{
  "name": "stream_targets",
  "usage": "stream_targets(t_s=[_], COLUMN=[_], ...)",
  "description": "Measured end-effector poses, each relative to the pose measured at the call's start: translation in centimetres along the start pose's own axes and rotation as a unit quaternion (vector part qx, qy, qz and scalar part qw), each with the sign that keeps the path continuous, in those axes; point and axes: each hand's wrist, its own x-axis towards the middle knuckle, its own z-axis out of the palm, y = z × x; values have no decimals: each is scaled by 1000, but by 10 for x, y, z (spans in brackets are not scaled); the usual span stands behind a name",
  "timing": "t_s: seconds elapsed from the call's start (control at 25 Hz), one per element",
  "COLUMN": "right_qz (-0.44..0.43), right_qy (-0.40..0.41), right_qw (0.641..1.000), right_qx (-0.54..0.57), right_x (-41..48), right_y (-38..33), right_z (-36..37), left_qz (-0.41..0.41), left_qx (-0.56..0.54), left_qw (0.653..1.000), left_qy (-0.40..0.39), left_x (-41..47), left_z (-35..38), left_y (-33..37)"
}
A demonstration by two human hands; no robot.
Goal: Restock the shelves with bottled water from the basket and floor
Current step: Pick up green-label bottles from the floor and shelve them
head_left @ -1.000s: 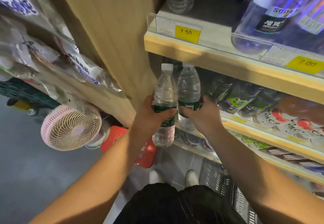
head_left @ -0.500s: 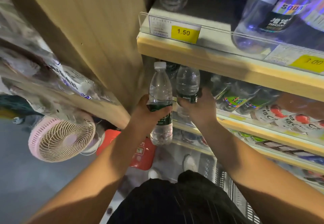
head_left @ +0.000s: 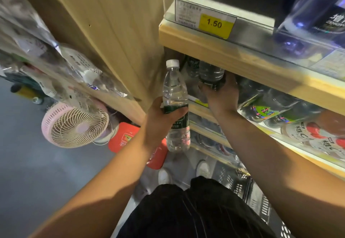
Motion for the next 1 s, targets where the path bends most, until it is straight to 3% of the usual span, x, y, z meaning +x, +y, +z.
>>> stream_targets(t_s=[0.36, 0.76, 1.0], right_qz=[50, 99, 99], right_qy=[21, -6, -19], right_qw=[998, 993, 982], right_qx=[-22, -65, -160], right_x=[-6, 0, -18], right_y=[36, 30, 41], right_z=[20, 32, 31], left_qz=[-2, -19, -25], left_qx=[18, 30, 36], left_qw=[1000, 999, 998], left_qy=[-5, -32, -53], left_x=[-5, -2, -2], left_z=[-5, -15, -22], left_y=[-9, -22, -27])
